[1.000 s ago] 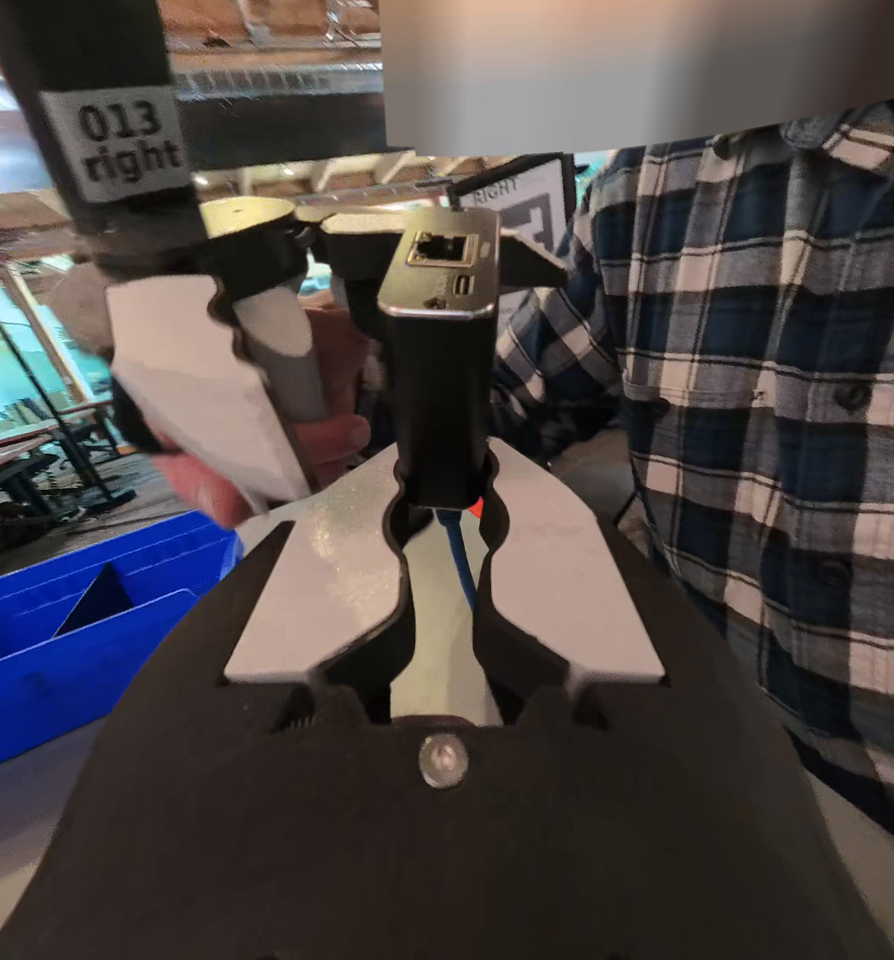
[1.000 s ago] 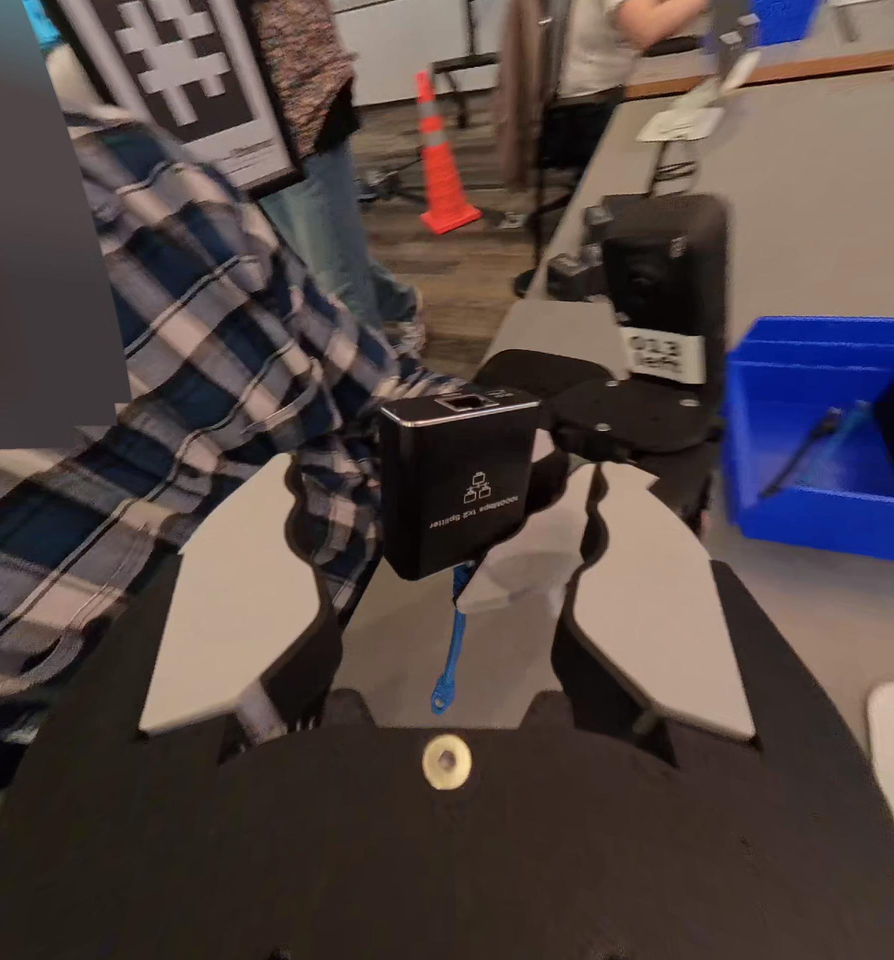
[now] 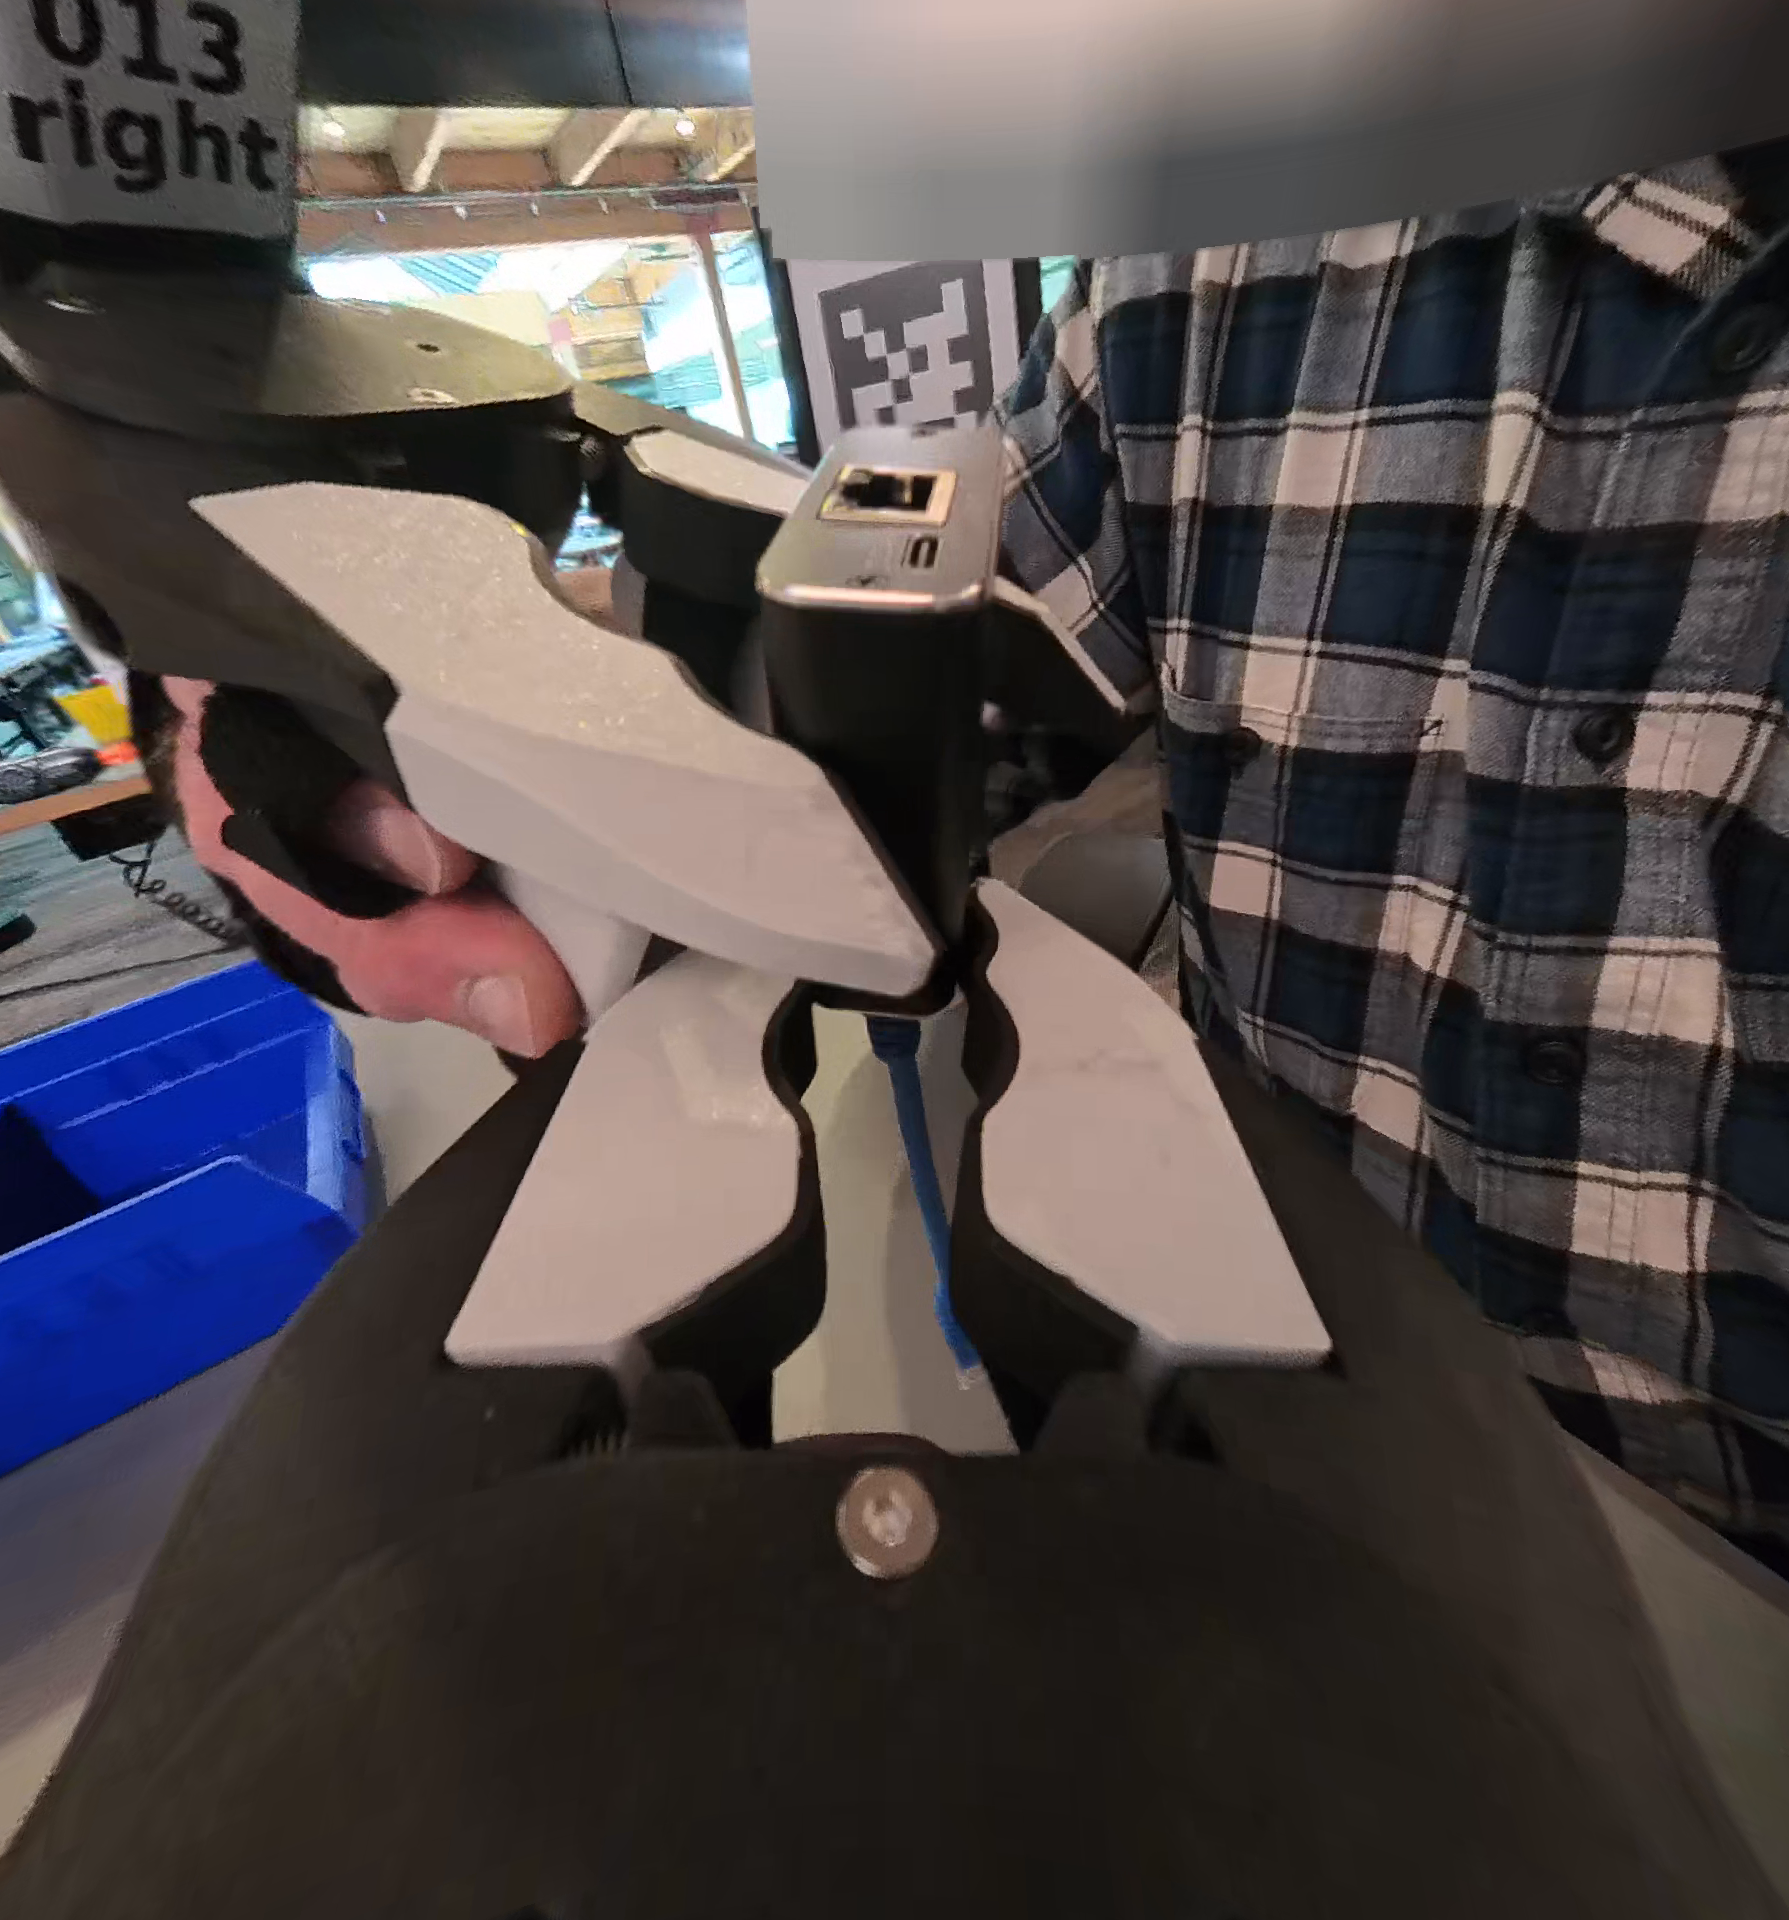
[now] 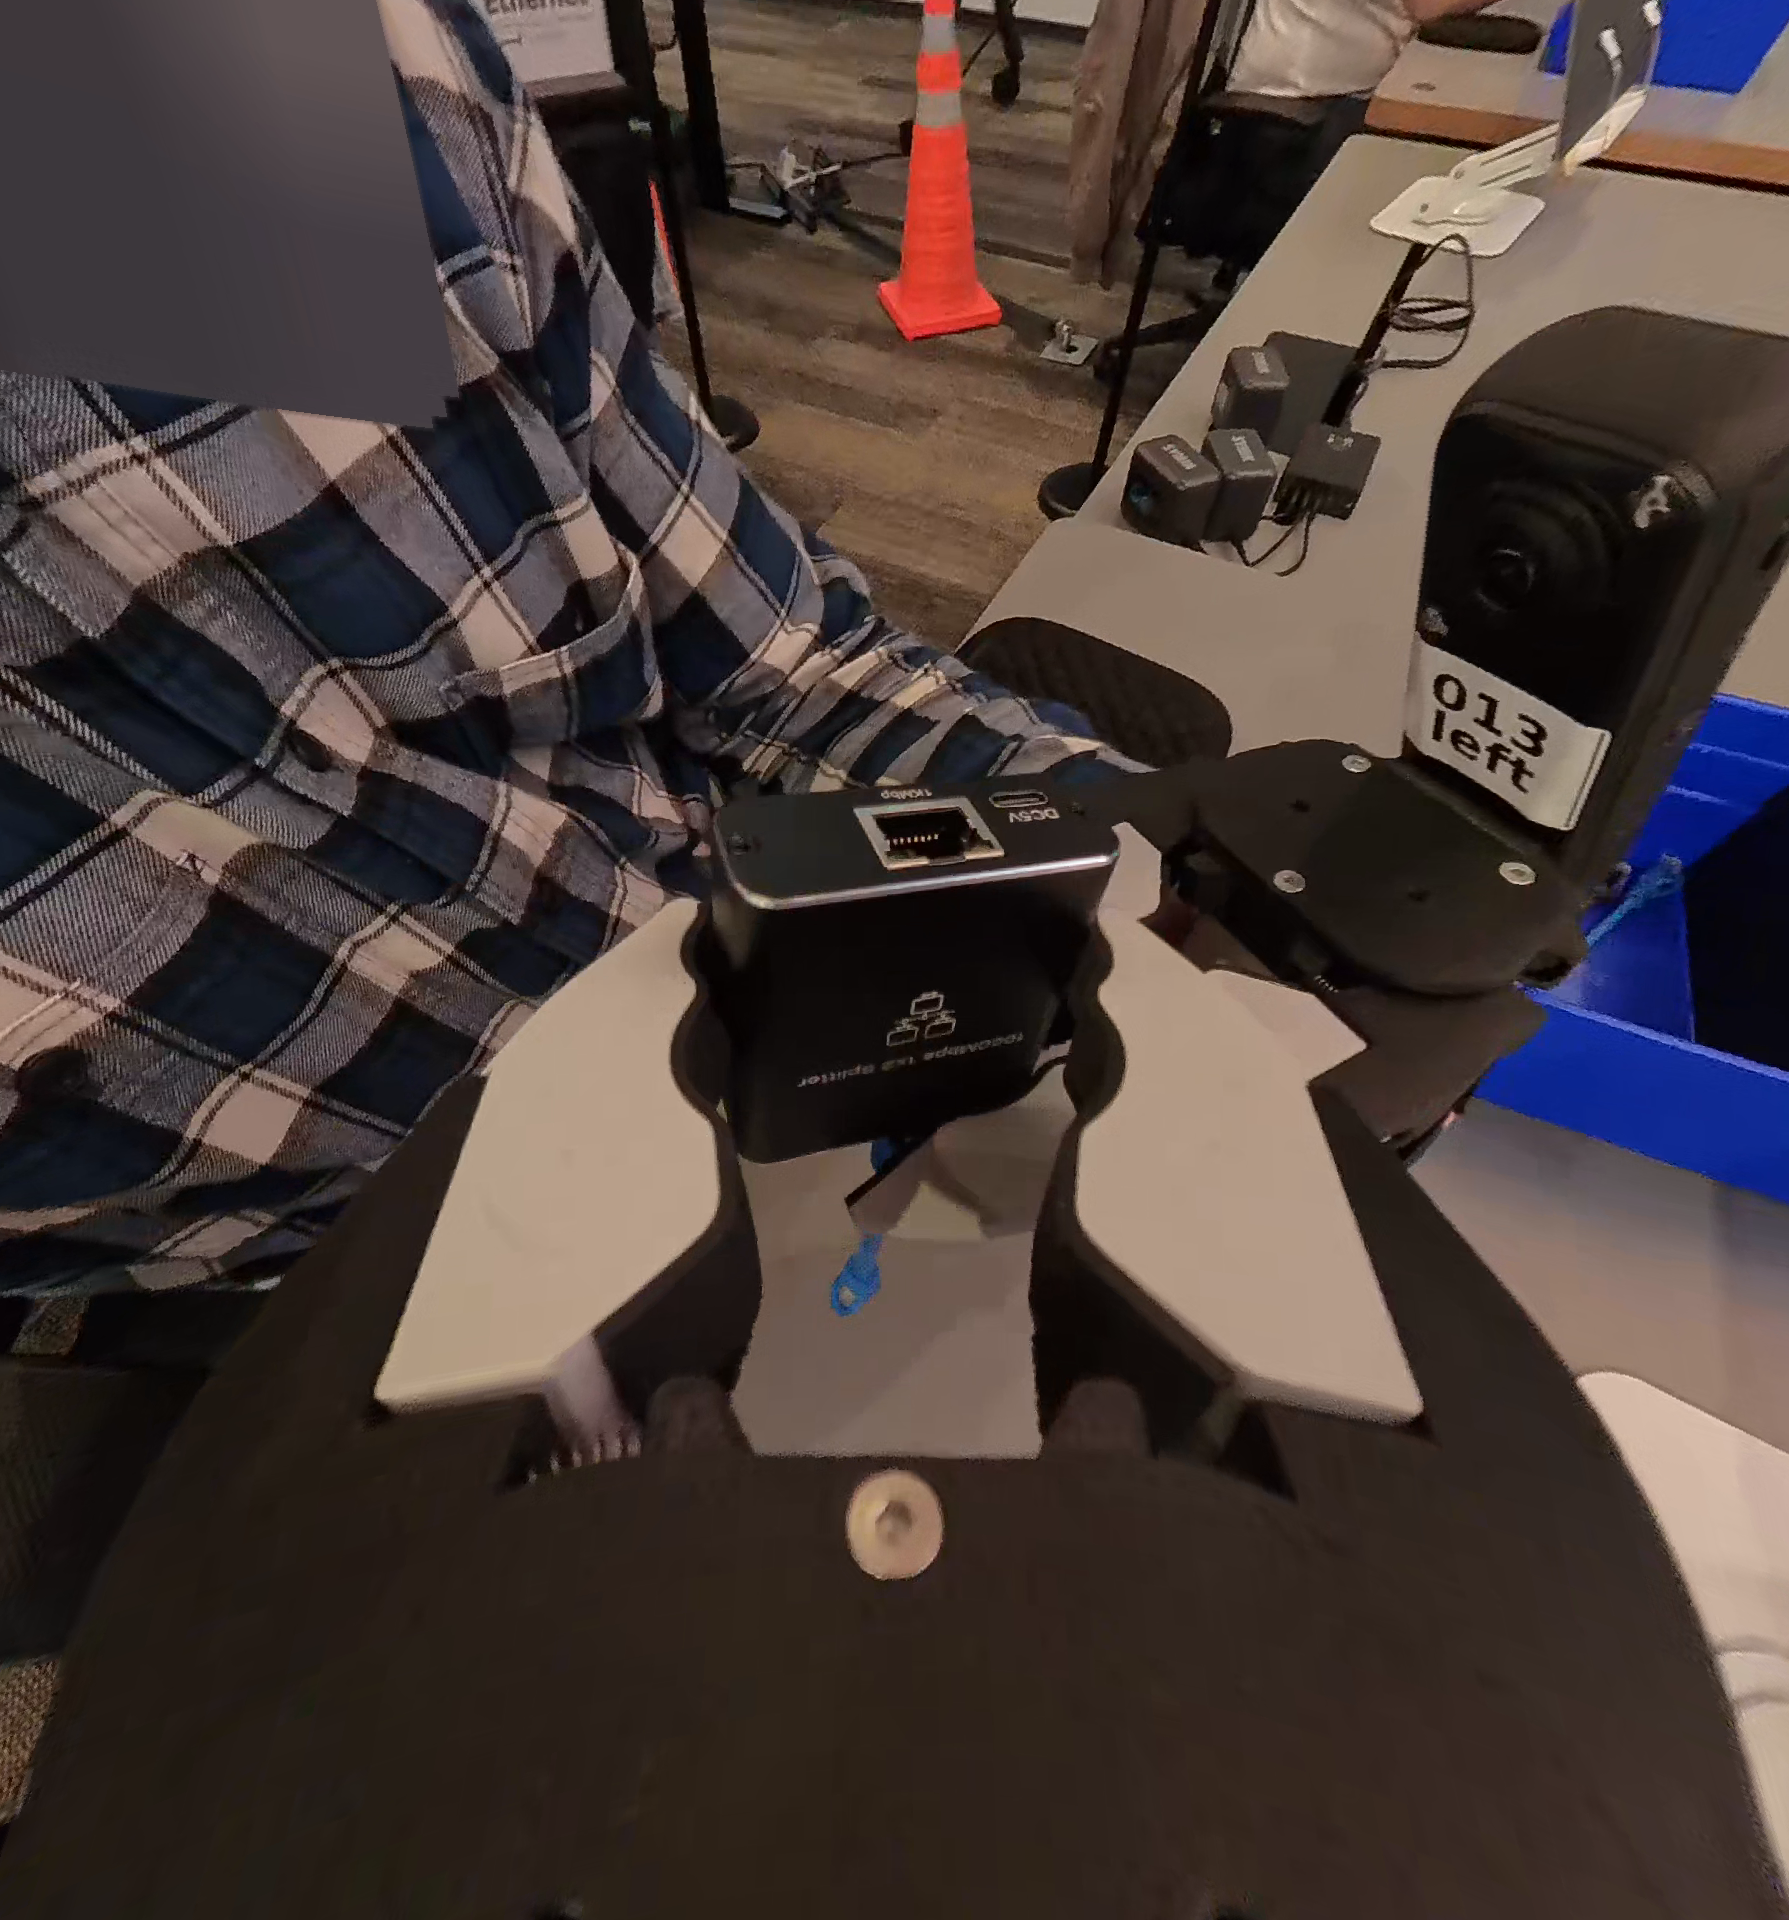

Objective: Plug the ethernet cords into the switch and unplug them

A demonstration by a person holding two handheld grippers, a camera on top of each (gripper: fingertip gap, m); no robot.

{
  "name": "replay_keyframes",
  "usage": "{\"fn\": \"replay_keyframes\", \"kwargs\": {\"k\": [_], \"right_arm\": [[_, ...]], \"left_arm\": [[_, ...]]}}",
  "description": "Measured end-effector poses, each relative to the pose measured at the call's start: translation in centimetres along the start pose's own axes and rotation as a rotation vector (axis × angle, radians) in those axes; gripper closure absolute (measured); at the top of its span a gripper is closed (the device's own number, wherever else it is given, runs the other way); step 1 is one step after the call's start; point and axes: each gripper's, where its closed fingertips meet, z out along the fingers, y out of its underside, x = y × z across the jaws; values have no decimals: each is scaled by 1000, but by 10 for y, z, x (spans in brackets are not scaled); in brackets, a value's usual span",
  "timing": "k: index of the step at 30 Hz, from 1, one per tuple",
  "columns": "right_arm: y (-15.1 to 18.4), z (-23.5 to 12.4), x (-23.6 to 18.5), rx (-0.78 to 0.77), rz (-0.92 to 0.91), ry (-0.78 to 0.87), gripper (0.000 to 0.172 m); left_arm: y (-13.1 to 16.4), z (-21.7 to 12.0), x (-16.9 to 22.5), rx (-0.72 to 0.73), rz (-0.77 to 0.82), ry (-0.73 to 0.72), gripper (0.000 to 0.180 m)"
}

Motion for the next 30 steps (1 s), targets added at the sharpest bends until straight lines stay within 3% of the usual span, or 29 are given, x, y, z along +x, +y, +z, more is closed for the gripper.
{"fn": "replay_keyframes", "kwargs": {"k": [2,5,8,12,17,18,21,26,28,30], "right_arm": [[3,-6,9,-12,24,52,107],[13,-25,29,-98,57,213,107],[21,-45,49,-222,106,401,107],[40,-40,65,-411,166,498,107],[53,-30,67,-471,269,465,107],[52,-27,65,-459,286,450,106],[54,-24,61,-455,307,415,106],[58,-25,63,-456,291,409,107],[58,-29,65,-430,308,406,107],[59,-37,65,-429,308,413,107]], "left_arm": [[0,-6,-16,10,-14,-112,146],[12,-29,-48,-35,-33,-408,101],[16,-49,-68,-27,-53,-667,105],[27,-24,-82,-58,-26,-805,108],[27,-15,-88,135,-84,-819,116],[32,-18,-90,122,-86,-851,145],[36,-15,-86,141,-134,-795,151],[45,-20,-86,101,-188,-792,154],[56,-35,-84,30,-243,-843,134],[68,-60,-73,-132,-247,-908,124]]}}
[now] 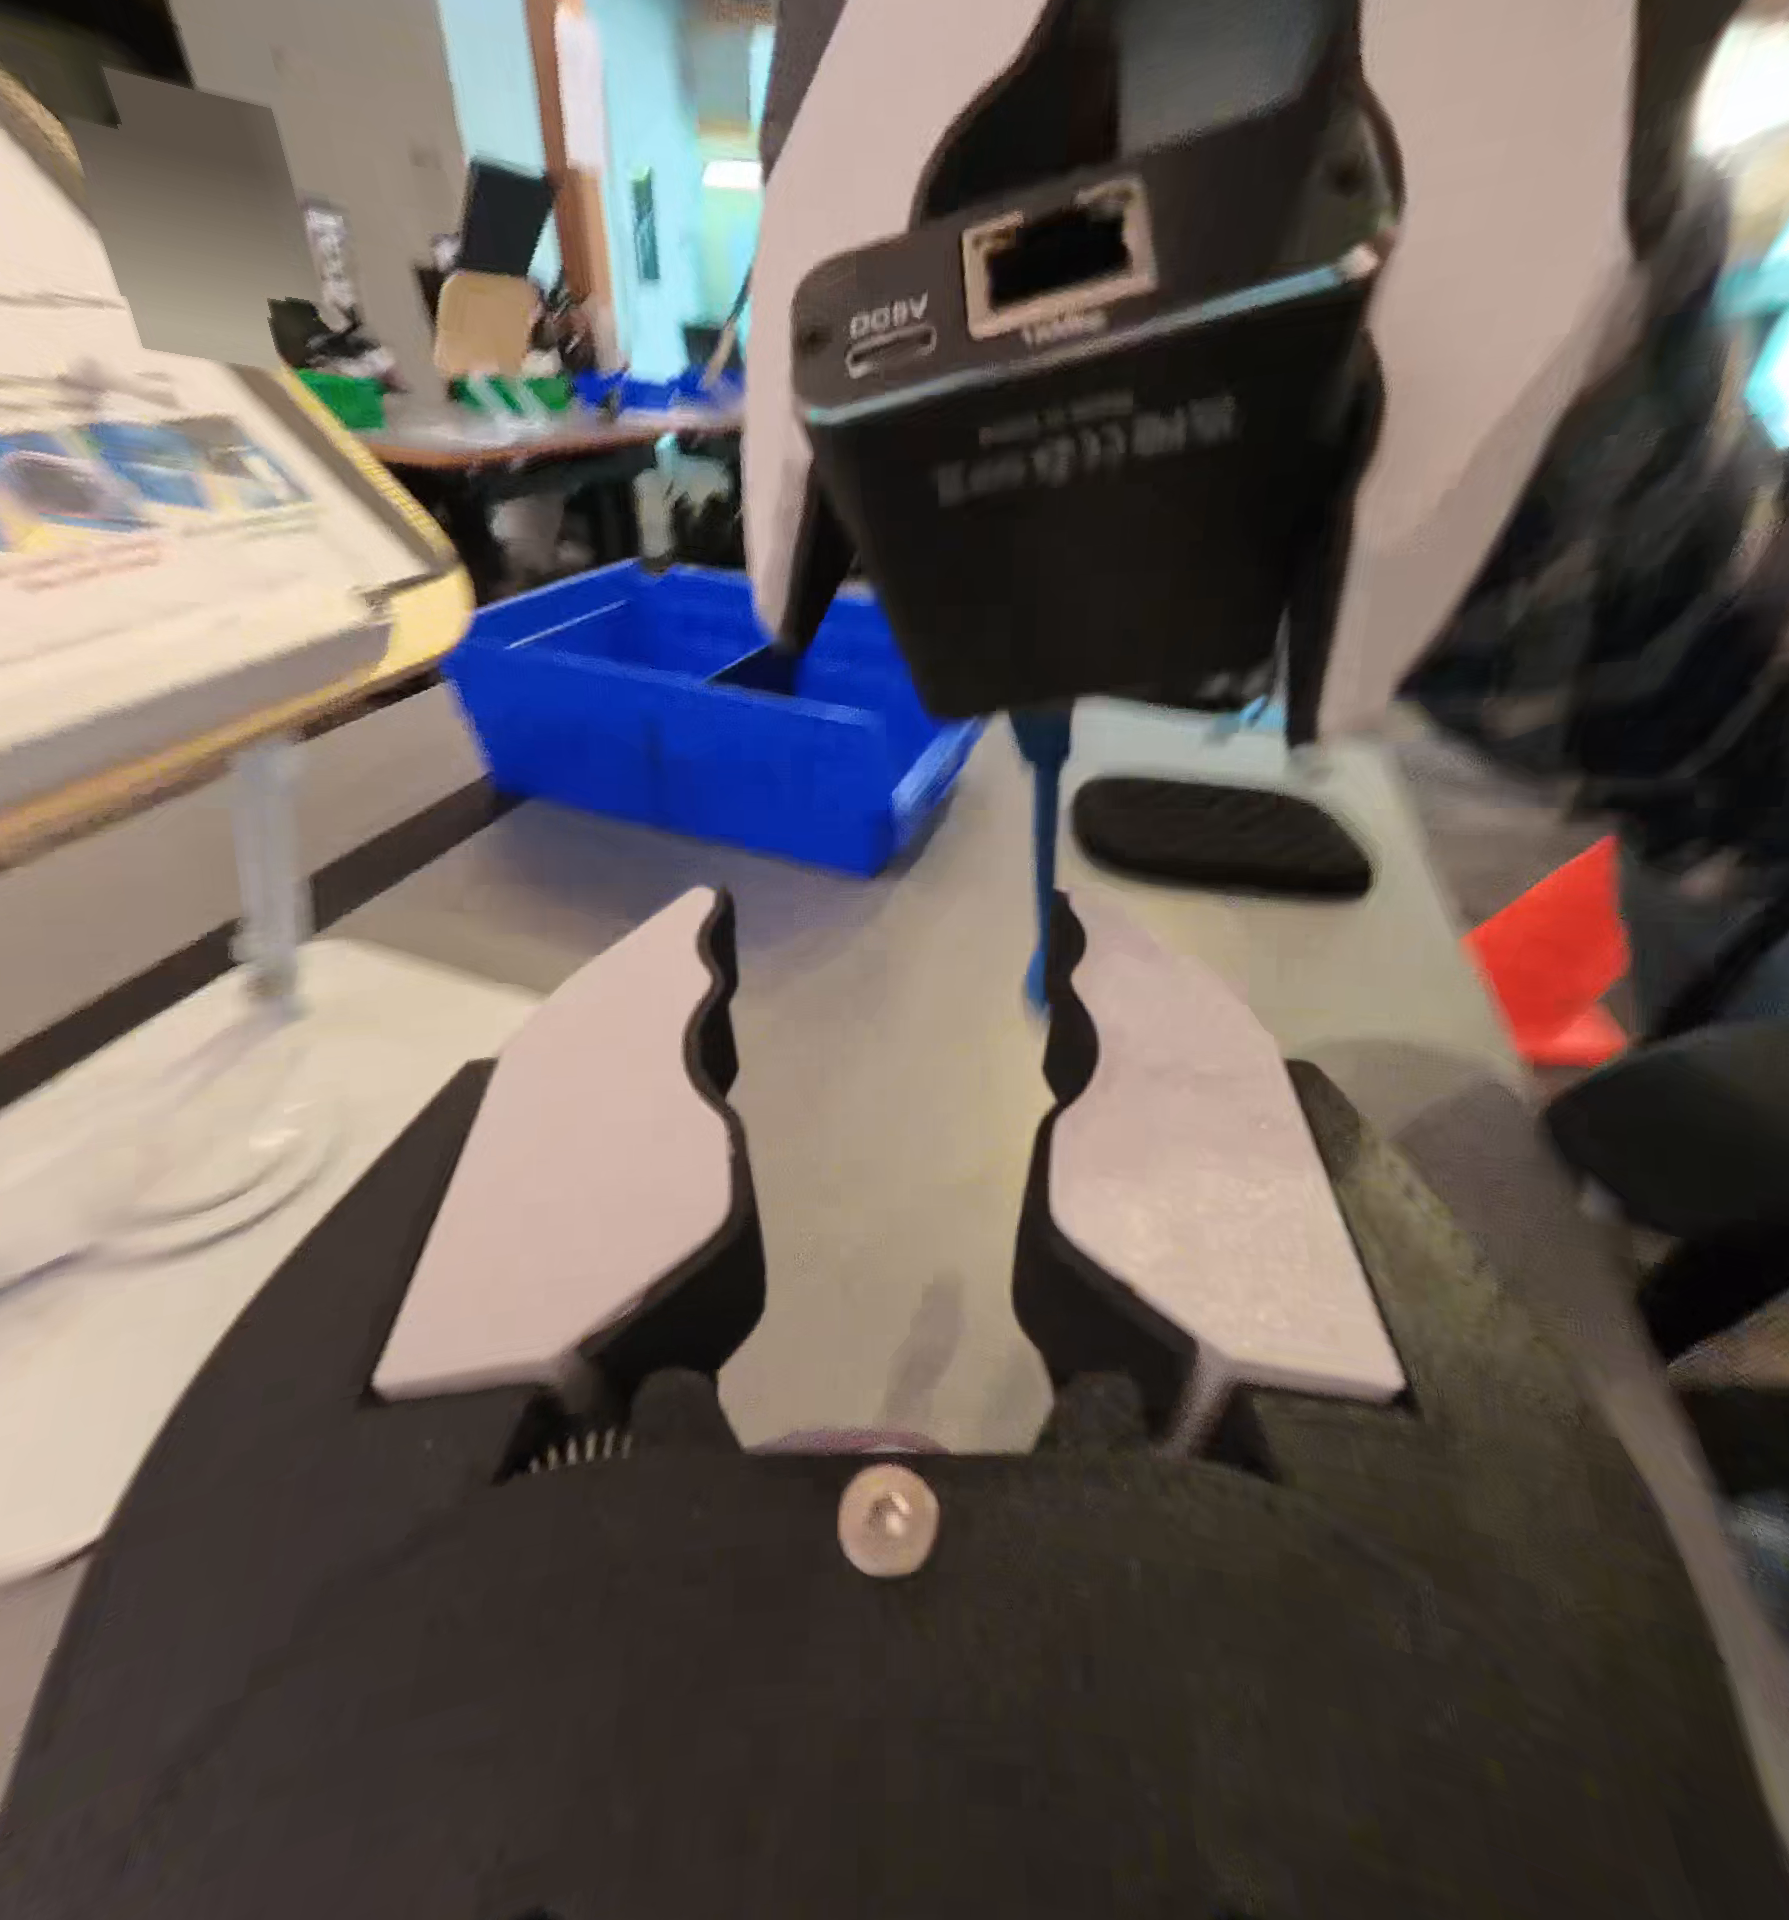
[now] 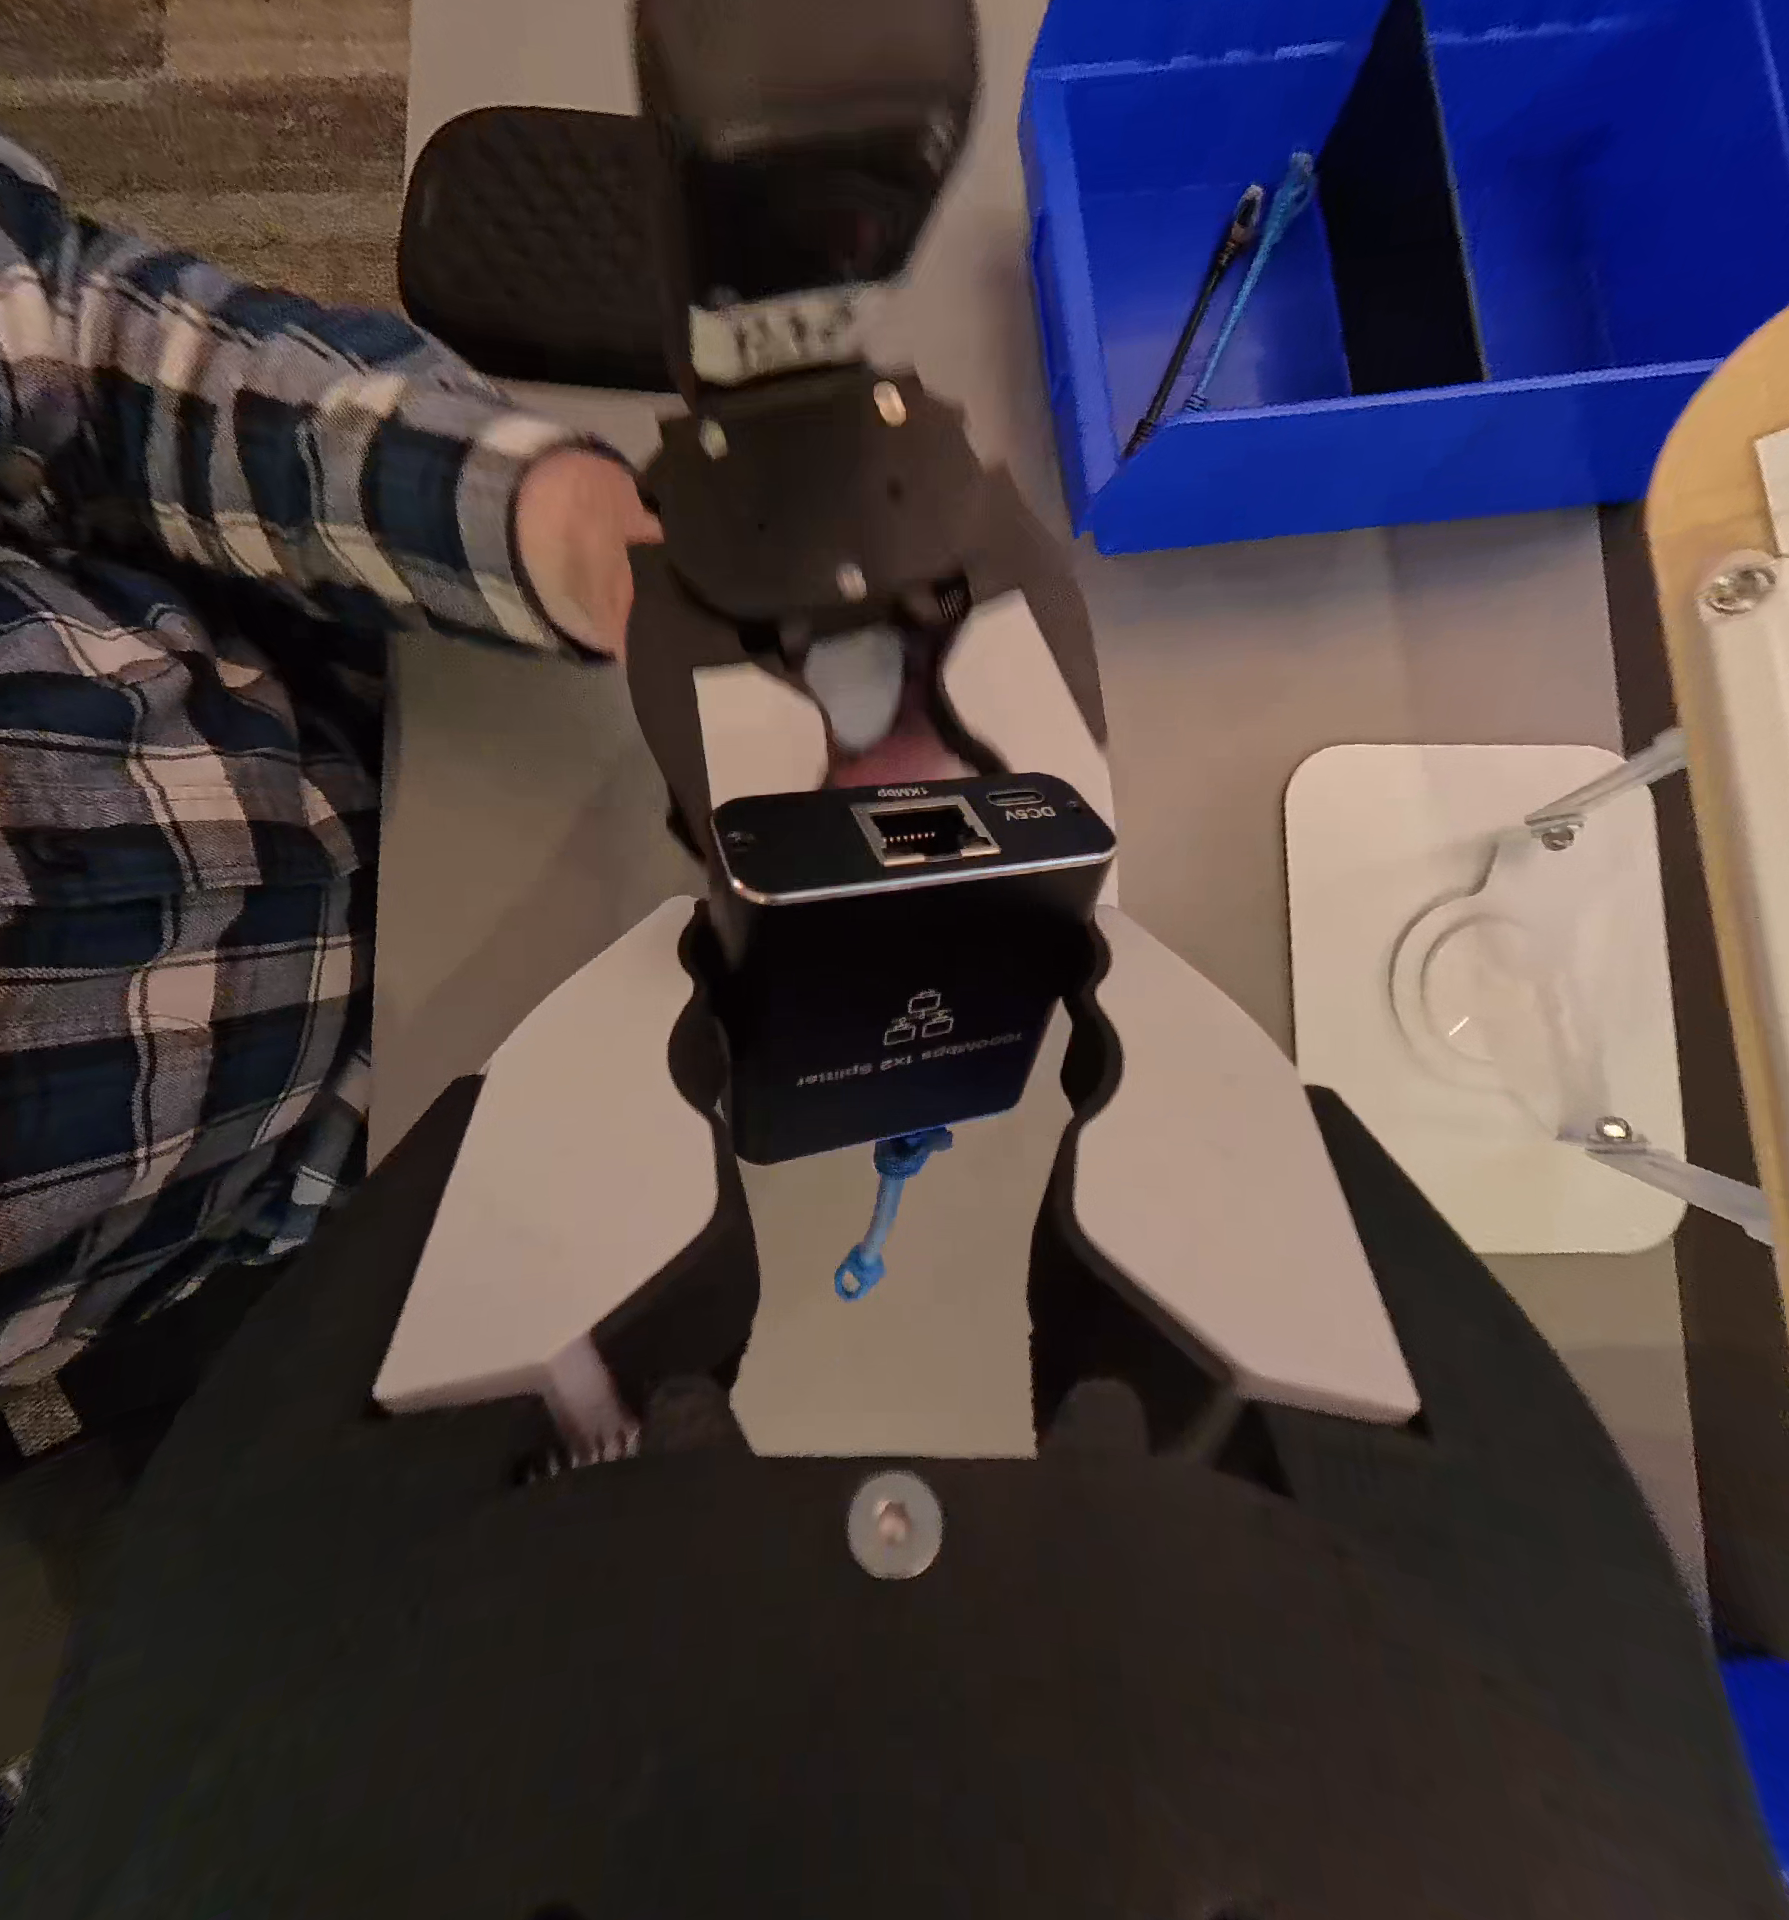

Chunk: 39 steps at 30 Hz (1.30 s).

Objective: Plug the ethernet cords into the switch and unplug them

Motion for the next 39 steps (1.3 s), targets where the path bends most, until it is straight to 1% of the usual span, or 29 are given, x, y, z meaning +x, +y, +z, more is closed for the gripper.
{"fn": "replay_keyframes", "kwargs": {"k": [2,4,6,8,10,12,14,16,18,20,23,25,26,29,30,32,34,39], "right_arm": [[5,-6,4,-3,1,11,107],[14,-7,8,-26,4,9,107],[21,-5,7,-37,-2,-10,107],[28,0,6,-44,0,-25,107],[33,7,5,-51,-7,-35,107],[38,14,3,-72,-9,-44,107],[42,20,2,-88,2,-58,107],[46,24,1,-101,14,-81,107],[50,28,2,-117,22,-91,107],[53,32,3,-121,29,-103,107],[56,38,4,-124,42,-115,107],[58,42,4,-121,49,-123,107],[59,43,5,-121,51,-127,107],[63,47,5,-123,57,-141,107],[64,48,5,-123,58,-144,107],[66,51,7,-125,64,-150,107],[67,54,8,-119,68,-159,107],[68,61,10,-114,76,-171,107]], "left_arm": [[-2,-36,-20,-107,133,-118,122],[-3,-78,-46,-277,258,-213,123],[-6,-121,-81,-419,357,-308,126],[1,-154,-107,-562,398,-293,130],[17,-178,-131,-700,425,-245,133],[35,-191,-151,-791,489,-203,138],[62,-203,-168,-918,541,-162,143],[85,-209,-185,-1008,600,-146,146],[108,-213,-194,-1070,580,-104,148],[128,-216,-203,-1125,595,-75,149],[147,-218,-211,-1173,586,-36,152],[152,-219,-210,-1193,584,1,153],[152,-219,-205,-1190,567,44,153],[152,-219,-191,-1182,534,144,164],[153,-220,-189,-1189,526,165,169],[156,-220,-187,-1197,532,194,174],[158,-220,-187,-1209,514,221,173],[169,-220,-195,-1256,526,251,166]]}}
